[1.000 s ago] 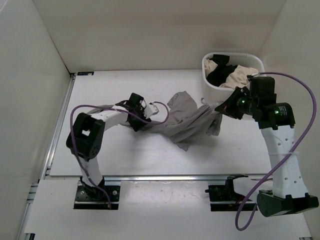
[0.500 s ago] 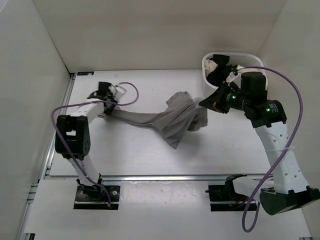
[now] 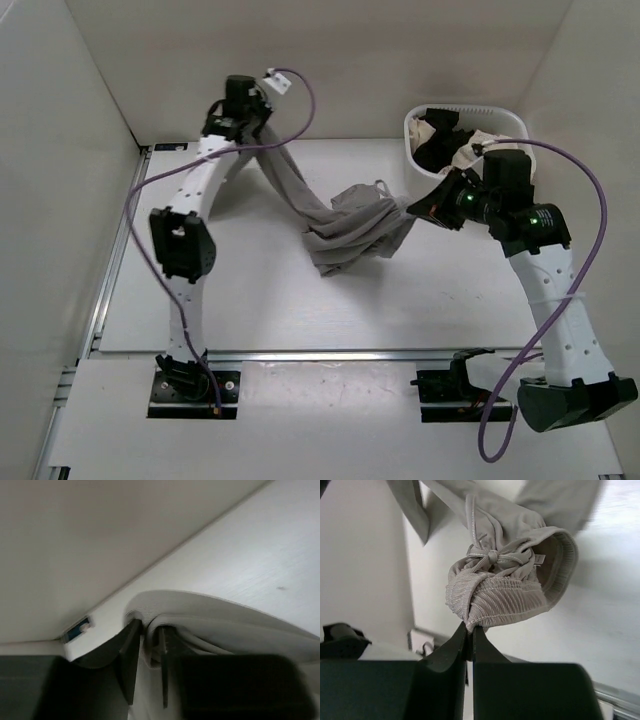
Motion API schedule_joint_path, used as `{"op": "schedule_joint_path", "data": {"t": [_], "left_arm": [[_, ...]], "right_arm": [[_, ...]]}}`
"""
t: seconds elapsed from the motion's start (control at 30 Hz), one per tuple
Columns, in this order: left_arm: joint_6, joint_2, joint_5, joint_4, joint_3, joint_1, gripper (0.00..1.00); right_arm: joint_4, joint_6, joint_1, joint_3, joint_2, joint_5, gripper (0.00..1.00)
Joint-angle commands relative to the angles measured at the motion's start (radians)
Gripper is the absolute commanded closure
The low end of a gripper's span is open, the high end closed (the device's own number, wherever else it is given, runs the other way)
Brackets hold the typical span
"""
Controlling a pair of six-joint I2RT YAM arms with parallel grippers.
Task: Fold and stack the trousers
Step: Flatten the trousers out
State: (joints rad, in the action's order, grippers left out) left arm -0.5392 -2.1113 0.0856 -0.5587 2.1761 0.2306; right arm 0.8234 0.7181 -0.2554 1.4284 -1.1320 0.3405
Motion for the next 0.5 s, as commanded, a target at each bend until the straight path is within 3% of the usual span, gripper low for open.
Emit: {"op": "schedule_joint_path", "data": {"t": [0.0, 0.03, 0.13, 0.17, 0.33, 0.37, 0.47], "left_arm": [[0.030, -0.228, -0.021, -0.255, 0.181, 0.091, 0.64], [0.041, -0.246, -0.030, -0.285, 0.182, 0.104, 0.45], [0.091, -0.140, -0.196, -0.316, -0.003, 0.113, 0.28], [0.100, -0.034, -0.240, -0.305, -0.062, 0.113, 0.22], [0.073, 0.321, -0.443, -0.192, -0.431, 0.131, 0.21], [0.052, 0.392, -0.455, -0.191, -0.537, 0.175, 0.21], [-0.002, 0.424, -0.443, -0.181, -0.677, 0.283, 0.18]], "right_arm": [[0.064, 0.023, 0.094, -0.017, 0.055, -0.160, 1.00], [0.118, 0.023, 0.113, 0.010, 0.055, -0.196, 1.00], [0.131, 0.014, 0.151, 0.035, 0.066, -0.261, 1.00], [0.131, 0.014, 0.151, 0.050, 0.066, -0.261, 1.00], [0.118, -0.006, 0.160, 0.098, 0.015, -0.281, 1.00], [0.109, -0.006, 0.160, 0.098, 0.006, -0.281, 1.00], [0.082, -0.006, 0.160, 0.086, -0.003, -0.255, 1.00]]}}
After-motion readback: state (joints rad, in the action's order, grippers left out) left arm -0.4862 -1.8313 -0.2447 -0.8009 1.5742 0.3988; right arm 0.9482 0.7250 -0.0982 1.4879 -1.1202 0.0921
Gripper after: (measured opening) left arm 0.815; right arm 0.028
